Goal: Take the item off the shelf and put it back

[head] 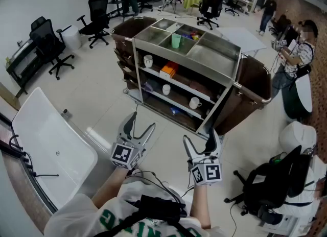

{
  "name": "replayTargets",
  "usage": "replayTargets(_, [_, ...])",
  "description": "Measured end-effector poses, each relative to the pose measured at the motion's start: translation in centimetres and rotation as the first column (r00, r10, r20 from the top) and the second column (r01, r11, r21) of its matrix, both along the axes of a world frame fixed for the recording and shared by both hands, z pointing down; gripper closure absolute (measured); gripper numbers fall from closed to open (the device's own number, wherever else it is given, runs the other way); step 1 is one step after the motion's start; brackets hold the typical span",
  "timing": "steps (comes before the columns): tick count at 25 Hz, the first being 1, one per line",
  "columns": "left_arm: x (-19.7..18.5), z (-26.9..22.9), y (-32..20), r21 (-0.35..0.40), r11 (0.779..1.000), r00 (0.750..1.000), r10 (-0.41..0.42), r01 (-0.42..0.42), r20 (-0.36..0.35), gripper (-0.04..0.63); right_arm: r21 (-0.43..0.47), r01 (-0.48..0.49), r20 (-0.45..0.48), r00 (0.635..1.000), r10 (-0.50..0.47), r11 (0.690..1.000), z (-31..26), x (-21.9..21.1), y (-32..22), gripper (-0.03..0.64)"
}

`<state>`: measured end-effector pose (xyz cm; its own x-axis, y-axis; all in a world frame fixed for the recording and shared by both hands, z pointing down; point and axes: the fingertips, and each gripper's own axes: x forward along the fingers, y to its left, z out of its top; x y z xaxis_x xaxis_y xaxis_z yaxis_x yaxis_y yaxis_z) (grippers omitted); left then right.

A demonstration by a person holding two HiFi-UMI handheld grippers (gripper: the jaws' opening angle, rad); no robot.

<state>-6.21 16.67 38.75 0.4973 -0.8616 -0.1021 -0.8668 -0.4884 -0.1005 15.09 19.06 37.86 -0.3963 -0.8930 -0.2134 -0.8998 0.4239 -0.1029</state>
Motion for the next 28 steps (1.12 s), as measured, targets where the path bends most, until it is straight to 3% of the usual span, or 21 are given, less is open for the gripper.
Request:
replayTargets(7, [2.0, 1.8, 1.6, -0.053, 0.999, 1.0, 0.0, 0.002, 0.022, 0.279, -0.016, 0.014, 0.041, 0.999, -0.013, 1.0, 1.3, 2.1, 0.7, 0.127])
replayTargets(12, [2.8, 2.1, -1.0, -0.032, 0.999, 0.999, 0.036, -0.036, 0.01, 0.279, -0.024, -0.018, 0.04, 0.999, 0.019, 1.0, 1.7, 2.3, -0.7, 0.133])
replayTargets(20, [2.3, 1.8, -9.5, -0.033, 0.987, 0.987, 0.154, -0.156, -0.046, 0.279, -0.043, -0.113, 0.006, 0.994, 0.114, 0.993, 2.4, 0.2, -7.9, 0.144])
replayTargets(28, [-4.0, 1.7, -19.9, 0.017, 0.976, 0.976, 0.217, -0.217, -0.014, 0.279, -0.017, -0.18, -0.046, 0.983, 0.179, 0.984, 0.9, -6.9, -18.2, 0.144])
